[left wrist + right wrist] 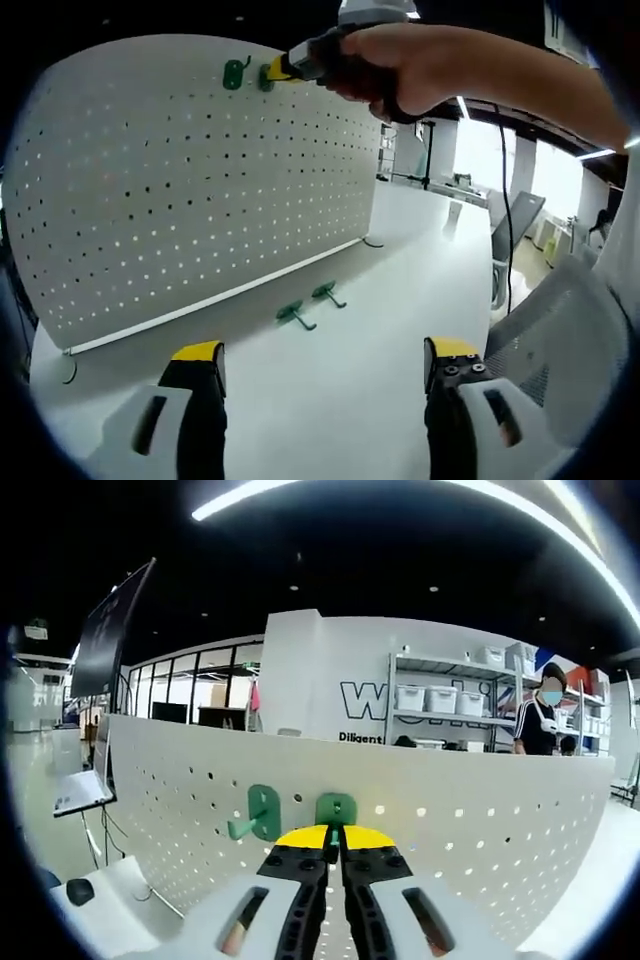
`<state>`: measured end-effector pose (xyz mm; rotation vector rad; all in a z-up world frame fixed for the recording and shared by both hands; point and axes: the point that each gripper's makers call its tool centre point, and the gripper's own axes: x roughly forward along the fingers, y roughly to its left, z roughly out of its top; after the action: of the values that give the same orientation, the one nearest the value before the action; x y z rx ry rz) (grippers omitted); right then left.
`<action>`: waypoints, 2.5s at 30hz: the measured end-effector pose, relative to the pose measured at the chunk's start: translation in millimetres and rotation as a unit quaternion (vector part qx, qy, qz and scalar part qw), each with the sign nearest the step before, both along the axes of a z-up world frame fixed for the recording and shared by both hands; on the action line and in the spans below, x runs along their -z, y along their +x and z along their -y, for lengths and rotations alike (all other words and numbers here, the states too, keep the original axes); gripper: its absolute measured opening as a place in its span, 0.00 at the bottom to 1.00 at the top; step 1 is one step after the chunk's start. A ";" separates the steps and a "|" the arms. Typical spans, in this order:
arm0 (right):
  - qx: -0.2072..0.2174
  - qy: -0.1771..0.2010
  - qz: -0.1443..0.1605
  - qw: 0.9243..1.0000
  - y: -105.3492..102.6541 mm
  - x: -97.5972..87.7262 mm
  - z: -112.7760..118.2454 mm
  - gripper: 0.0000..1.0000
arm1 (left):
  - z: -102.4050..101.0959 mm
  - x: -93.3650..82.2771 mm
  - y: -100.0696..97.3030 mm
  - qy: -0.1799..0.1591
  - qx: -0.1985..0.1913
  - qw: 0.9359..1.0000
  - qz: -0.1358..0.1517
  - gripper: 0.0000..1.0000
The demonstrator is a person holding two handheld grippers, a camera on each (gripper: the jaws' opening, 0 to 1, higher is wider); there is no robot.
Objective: Insert the hook assembly into the mounting plate slot until the hook locks in place.
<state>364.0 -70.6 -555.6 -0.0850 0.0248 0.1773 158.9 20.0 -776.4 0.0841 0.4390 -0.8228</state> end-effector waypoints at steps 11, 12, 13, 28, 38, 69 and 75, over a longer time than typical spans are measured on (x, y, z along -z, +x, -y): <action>0.010 -0.006 -0.006 1.000 -0.8 2.8 -1.2 0.03 | 0.7 -0.2 -1.9 -0.005 0.000 1.000 -0.002 0.83; 0.009 -0.008 -0.007 1.000 -0.6 2.8 -1.4 0.03 | 0.8 -0.2 -2.0 -0.005 0.000 1.000 -0.002 0.83; 0.009 -0.006 -0.007 1.000 -0.6 2.7 -1.3 0.03 | 0.8 -0.2 -2.0 -0.004 0.000 1.000 -0.001 0.83; -0.047 -0.025 -0.005 0.999 -8.8 12.9 -4.4 0.40 | 0.3 -2.2 0.2 -0.002 -0.001 1.000 0.002 0.84; -0.079 -0.017 0.005 0.997 -15.9 15.6 -10.2 0.56 | 2.1 -2.3 -0.3 0.000 0.003 1.000 0.002 0.83; -0.183 -0.001 0.021 0.983 -56.4 31.4 2.7 0.54 | -2.3 -1.0 1.1 0.002 -0.001 1.000 0.001 0.83; -0.189 -0.008 0.012 0.982 -74.7 47.9 11.9 0.56 | -1.3 -0.9 0.5 0.001 0.001 1.000 0.001 0.83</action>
<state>289.3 -82.5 -603.5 -0.1069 -0.0134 0.5557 159.3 21.3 -775.5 0.0880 0.4377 -0.8235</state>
